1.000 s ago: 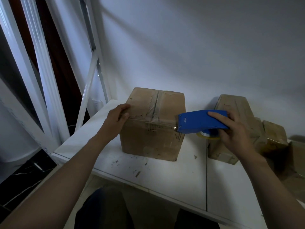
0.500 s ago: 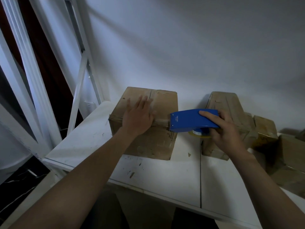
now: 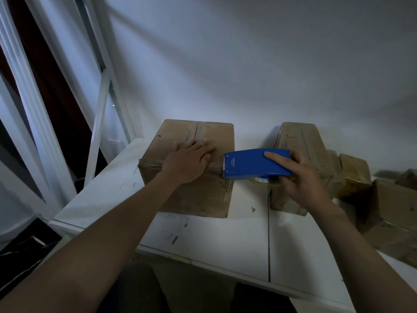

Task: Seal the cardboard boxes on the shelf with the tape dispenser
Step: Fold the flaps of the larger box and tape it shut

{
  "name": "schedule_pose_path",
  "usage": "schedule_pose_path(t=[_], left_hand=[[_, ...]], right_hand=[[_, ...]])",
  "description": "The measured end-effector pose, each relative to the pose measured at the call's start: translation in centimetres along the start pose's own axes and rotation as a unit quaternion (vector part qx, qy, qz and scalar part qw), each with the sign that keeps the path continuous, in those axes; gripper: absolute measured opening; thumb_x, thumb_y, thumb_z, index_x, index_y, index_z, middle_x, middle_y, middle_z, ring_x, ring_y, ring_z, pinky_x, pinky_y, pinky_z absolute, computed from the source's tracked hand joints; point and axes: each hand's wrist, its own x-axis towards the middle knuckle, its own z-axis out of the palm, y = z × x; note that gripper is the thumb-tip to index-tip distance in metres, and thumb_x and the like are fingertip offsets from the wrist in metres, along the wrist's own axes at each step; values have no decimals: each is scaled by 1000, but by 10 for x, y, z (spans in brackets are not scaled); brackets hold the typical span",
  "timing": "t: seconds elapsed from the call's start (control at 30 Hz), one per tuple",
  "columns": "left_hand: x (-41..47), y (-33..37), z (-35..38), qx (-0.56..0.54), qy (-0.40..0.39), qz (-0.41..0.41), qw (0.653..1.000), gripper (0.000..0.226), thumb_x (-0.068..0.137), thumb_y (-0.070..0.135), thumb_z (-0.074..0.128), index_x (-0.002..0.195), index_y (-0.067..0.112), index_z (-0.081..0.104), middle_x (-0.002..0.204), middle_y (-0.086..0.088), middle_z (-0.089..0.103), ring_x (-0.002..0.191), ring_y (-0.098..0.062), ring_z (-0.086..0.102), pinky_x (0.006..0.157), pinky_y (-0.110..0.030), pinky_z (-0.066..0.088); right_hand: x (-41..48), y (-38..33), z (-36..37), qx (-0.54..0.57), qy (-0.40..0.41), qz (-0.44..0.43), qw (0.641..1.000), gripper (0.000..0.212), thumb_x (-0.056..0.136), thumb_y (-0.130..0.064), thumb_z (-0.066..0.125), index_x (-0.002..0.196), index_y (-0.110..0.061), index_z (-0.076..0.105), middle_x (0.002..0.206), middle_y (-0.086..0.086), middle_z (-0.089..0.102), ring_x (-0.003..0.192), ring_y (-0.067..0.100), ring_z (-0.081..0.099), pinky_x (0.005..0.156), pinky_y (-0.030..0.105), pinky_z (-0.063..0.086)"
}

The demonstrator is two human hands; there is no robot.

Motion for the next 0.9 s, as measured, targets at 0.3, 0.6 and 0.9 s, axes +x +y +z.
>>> schedule_pose_path(t=[0.3, 0.6, 0.9], left_hand=[[-1, 1, -2, -6, -5, -8, 1000, 48, 106, 48, 13, 153, 48, 23, 165, 18, 15, 154, -15, 7, 122, -58, 4], [-1, 9, -9, 2, -27, -3, 1000, 48, 110, 32, 18, 156, 33, 28, 166, 7, 19, 154, -20, 11, 124, -53, 7], [-4, 29, -2, -74, 52, -38, 995, 45, 107, 39, 32, 144, 21, 49, 151, 3, 47, 141, -20, 39, 118, -46, 28]], right_hand=[[-13, 23, -34, -57, 30, 6, 998, 82, 76, 18, 72, 137, -35, 55, 125, 16, 49, 107, 16, 43, 90, 32, 43], [-16, 24, -8, -75, 3, 17, 997, 82, 81, 9, 72, 140, -44, 52, 125, 10, 45, 98, 24, 51, 81, 39, 53], [-18, -5, 28, -19, 12, -19, 1000, 76, 78, 13, 72, 139, -28, 58, 120, 12, 50, 101, 8, 42, 88, 22, 42]])
